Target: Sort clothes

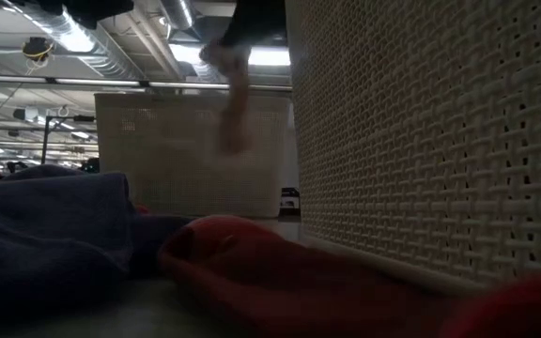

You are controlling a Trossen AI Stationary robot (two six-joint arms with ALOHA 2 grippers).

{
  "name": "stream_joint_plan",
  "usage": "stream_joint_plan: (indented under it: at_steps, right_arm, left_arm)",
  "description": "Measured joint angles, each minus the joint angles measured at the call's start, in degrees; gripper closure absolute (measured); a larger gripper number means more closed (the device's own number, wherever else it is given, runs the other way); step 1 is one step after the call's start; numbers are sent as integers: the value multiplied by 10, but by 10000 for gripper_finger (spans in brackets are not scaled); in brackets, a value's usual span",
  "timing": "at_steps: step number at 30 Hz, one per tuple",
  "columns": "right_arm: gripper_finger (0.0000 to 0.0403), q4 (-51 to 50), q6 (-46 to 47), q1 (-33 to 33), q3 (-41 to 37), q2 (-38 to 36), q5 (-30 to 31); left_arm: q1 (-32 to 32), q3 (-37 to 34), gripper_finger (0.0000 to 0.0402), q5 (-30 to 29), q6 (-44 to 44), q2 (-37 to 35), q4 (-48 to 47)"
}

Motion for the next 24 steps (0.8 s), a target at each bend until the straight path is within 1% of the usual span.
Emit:
stream_joint_plan:
  at_steps: [6, 12, 19, 24]
  right_arm:
    - [384, -1, -1, 5, 0, -55, 35]
    - [384, -13, -1, 26, 0, -108, 67]
    - [384, -64, 8, 77, 0, -173, 120]
    - [384, -107, 62, 124, 0, -212, 148]
  left_arm:
    - [0, 0, 192, 0, 0, 0, 0]
    - [0, 0, 192, 0, 0, 0, 0]
    - [0, 0, 192, 0, 0, 0, 0]
    - [0, 0, 192, 0, 0, 0, 0]
